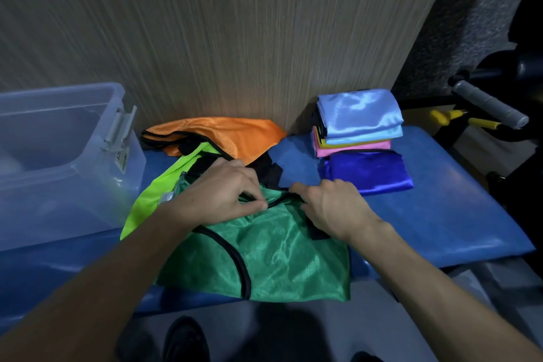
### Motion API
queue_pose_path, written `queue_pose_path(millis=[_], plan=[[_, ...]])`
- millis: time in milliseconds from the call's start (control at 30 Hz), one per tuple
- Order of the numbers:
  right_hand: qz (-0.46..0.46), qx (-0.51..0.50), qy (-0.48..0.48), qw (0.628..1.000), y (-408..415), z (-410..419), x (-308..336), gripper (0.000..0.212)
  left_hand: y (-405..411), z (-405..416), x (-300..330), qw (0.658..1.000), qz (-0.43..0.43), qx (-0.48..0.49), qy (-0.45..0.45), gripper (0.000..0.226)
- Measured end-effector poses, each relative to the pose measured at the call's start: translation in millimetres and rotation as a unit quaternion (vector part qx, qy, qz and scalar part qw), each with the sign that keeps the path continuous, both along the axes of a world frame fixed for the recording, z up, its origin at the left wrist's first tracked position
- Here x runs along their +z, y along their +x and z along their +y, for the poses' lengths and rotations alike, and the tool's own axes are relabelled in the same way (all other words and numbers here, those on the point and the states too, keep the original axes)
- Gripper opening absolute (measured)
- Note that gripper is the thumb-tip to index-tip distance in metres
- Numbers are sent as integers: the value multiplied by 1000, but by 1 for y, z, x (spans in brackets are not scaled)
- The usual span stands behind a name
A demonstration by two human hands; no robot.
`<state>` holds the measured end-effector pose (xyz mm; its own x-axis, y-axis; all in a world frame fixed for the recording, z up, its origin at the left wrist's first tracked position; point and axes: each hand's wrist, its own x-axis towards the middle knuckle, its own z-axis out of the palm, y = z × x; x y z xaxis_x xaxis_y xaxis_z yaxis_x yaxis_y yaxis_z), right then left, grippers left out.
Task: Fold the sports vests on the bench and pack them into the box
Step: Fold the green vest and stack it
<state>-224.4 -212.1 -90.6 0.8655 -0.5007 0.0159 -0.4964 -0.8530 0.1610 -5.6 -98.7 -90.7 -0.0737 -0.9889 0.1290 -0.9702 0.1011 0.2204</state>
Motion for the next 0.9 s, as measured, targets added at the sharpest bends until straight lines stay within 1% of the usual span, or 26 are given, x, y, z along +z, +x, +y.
queue_pose_path(millis=[67, 100, 200, 233, 267, 433, 500, 567, 633, 767, 833, 900], plan=[[-3, -2, 6, 1000, 1, -1, 0, 39, -4, -4, 2, 999, -3, 35, -1, 32], [-4, -2, 7, 1000, 1, -1, 0, 39, -7, -8, 3, 999, -11, 53, -1, 31], [-8, -1, 4, 1000, 0, 1, 1, 42, -16, -19, 3, 994, -33, 104, -12, 20], [-10, -1, 6, 1000, 0, 1, 2, 43, -19, -23, 3, 991, -44, 124, -12, 19], [-12, -1, 7, 1000, 0, 1, 2, 43, -22, -28, 4, 988, -58, 145, -10, 24], [-17, -5, 20, 1000, 1, 2, 3, 44, -39, -47, 9, 954, -143, 260, 44, 61], [-19, -5, 21, 1000, 2, 2, 2, 49, -44, -51, 7, 948, -154, 273, 58, 66], [-22, -2, 22, 1000, 2, 1, 2, 52, -47, -55, 4, 949, -151, 274, 48, 63], [-21, 3, 22, 1000, 3, 0, 1, 50, -48, -59, 0, 952, -133, 273, 38, 62], [-21, 9, 31, 999, 5, -2, 2, 47, -52, -66, -5, 953, -133, 268, 56, 59], [-24, 6, 53, 998, 5, -5, 2, 47, -52, -68, -6, 954, -124, 264, 63, 52], [-33, 6, 81, 996, 3, -9, 2, 47, -51, -69, -4, 958, -106, 258, 62, 40]])
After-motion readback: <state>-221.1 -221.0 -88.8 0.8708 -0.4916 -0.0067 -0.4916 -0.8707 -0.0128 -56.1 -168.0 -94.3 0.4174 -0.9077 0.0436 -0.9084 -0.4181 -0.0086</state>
